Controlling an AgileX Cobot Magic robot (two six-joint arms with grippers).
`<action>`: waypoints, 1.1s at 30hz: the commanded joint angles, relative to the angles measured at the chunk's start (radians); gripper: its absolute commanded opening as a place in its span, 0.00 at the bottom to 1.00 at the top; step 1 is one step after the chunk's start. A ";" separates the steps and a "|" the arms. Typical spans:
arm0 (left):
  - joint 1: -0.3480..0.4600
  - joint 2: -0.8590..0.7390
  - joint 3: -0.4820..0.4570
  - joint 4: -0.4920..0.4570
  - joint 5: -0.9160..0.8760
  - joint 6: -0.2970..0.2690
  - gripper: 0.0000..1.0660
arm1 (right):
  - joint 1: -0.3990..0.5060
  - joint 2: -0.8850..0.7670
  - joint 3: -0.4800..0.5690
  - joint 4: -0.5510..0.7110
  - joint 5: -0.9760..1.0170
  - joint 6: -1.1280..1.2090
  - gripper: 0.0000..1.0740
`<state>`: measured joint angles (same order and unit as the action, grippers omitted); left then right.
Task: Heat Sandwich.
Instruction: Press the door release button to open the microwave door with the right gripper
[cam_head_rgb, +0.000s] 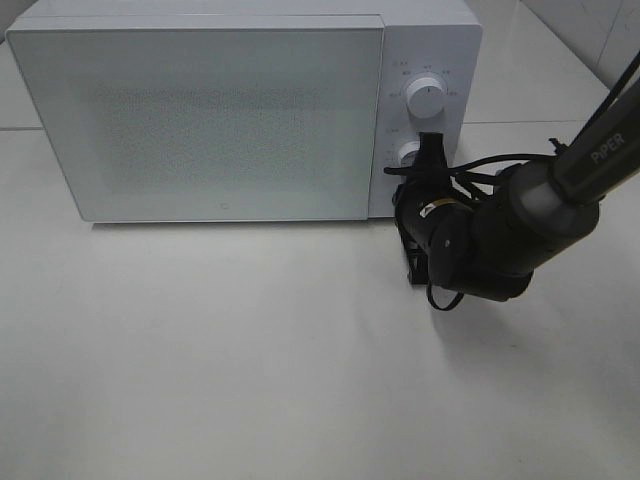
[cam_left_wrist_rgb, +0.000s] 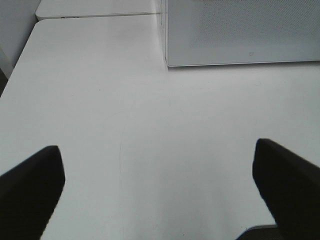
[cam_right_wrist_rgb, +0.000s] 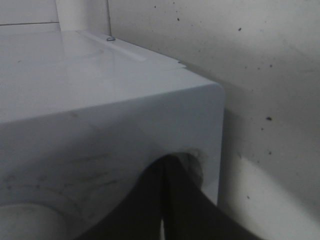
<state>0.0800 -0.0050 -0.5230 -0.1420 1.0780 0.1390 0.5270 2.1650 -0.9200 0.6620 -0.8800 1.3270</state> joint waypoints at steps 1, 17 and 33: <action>-0.006 -0.016 0.003 -0.003 -0.002 -0.001 0.92 | -0.051 -0.005 -0.110 -0.042 -0.235 -0.040 0.00; -0.006 -0.016 0.003 -0.003 -0.002 -0.001 0.92 | -0.051 0.010 -0.124 -0.067 -0.211 -0.038 0.00; -0.006 -0.016 0.003 -0.003 -0.002 -0.001 0.92 | -0.033 0.010 -0.092 -0.066 -0.084 -0.003 0.00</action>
<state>0.0800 -0.0050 -0.5230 -0.1420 1.0780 0.1390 0.5270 2.1760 -0.9480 0.6860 -0.8070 1.3140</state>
